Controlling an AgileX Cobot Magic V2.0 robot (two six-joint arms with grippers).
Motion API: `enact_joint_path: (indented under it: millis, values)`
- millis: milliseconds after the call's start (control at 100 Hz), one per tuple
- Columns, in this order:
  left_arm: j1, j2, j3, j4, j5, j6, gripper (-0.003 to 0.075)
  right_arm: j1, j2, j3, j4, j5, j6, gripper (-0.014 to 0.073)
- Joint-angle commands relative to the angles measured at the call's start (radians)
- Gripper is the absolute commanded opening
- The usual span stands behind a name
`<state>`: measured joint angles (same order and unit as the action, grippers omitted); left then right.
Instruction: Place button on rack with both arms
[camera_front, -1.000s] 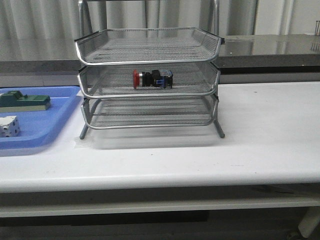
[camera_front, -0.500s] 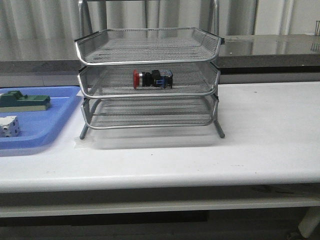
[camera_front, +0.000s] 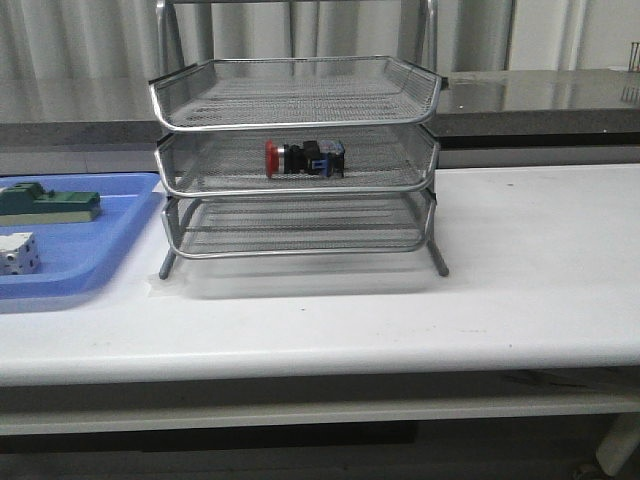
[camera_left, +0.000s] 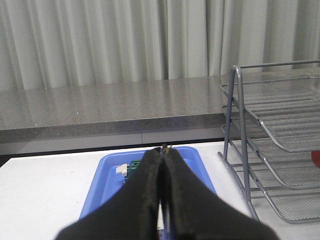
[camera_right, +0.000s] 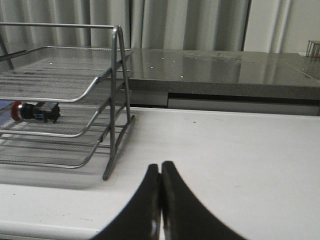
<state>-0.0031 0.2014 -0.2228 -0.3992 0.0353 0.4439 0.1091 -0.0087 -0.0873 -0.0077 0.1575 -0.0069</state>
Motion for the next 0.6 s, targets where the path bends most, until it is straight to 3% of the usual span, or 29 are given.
enact_joint_path:
  millis: [0, 590]
  values:
    - [0.000, 0.009, -0.031, -0.009, -0.080, -0.012, -0.0021, -0.031, -0.021, -0.003, -0.014, -0.085, 0.001, -0.0057]
    - [0.000, 0.009, -0.031, -0.009, -0.080, -0.012, -0.0021, -0.042, -0.022, 0.097, -0.014, -0.130, 0.001, -0.0057]
